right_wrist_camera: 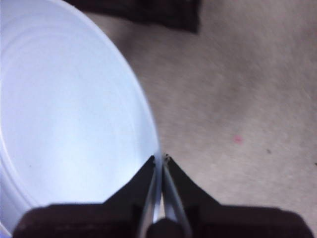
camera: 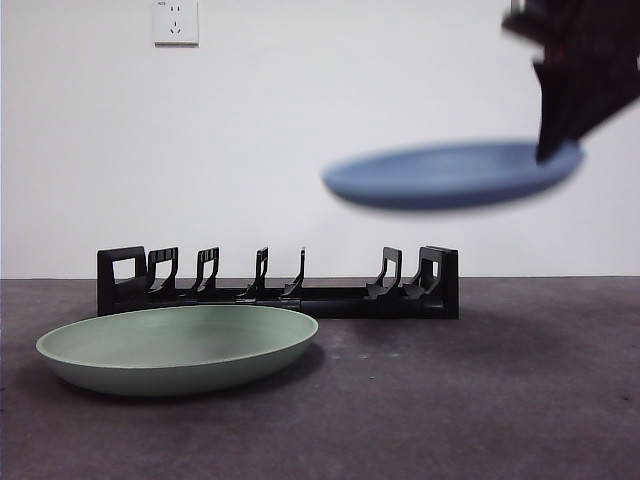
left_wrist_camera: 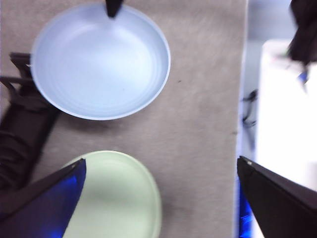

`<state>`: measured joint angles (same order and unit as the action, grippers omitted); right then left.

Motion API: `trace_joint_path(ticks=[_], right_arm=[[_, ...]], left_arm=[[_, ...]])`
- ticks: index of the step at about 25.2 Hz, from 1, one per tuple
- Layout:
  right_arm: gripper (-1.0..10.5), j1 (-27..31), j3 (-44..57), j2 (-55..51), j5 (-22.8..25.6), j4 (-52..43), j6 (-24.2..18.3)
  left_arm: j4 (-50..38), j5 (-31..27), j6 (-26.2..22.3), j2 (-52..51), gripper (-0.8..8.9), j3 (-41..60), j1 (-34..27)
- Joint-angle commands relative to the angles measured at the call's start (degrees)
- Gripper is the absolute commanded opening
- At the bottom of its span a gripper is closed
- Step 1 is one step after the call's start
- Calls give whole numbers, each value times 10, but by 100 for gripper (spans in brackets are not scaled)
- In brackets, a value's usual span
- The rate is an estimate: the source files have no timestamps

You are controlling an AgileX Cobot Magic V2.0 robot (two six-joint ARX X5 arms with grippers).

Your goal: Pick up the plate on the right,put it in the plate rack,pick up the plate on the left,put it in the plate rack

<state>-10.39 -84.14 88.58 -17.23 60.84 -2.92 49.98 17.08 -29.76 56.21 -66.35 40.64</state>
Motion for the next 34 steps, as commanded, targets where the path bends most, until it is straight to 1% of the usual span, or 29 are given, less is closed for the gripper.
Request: trace_joint_path(ticks=[1, 5, 8, 12, 15, 17, 20, 22, 24, 26, 30, 33, 34], right_arm=[[-17, -1, -36, 0, -27, 29, -5], [-17, -2, -85, 0, -50, 72, -5], [-16, -9, -105, 0, -62, 91, -4], [-16, -14, -118, 0, -68, 112, -3], [-17, -26, -118, 0, -68, 120, -3], [-16, -30, -118, 0, -69, 124, -2], [-16, -41, -118, 0, -73, 125, 0], [-16, -46, -118, 0, -78, 124, 3], [-16, -47, -118, 0, -84, 123, 3], [-16, -47, -118, 0, -85, 123, 3], [-16, -47, -118, 0, -85, 124, 4], [-16, -47, -118, 0, -83, 122, 9], [-16, -47, -118, 0, -83, 120, 10]], left_arm=[[-28, -59, -64, 20, 659, -2, 33], [-70, -169, -141, 55, 659, -2, 86], [-98, -226, -188, 82, 659, -2, 118], [-137, -294, -233, 114, 659, -2, 146], [-166, -320, -249, 130, 659, -2, 161], [-183, -323, -250, 135, 659, -2, 169], [-199, -321, -273, 140, 650, -2, 177], [-200, -321, -279, 141, 583, -2, 180], [-198, -321, -279, 142, 462, -2, 182], [-193, -321, -279, 142, 366, -2, 182], [-179, -321, -272, 142, 208, -2, 182], [-173, -315, -259, 142, 117, -2, 183], [-172, -313, -257, 142, 103, -2, 184]])
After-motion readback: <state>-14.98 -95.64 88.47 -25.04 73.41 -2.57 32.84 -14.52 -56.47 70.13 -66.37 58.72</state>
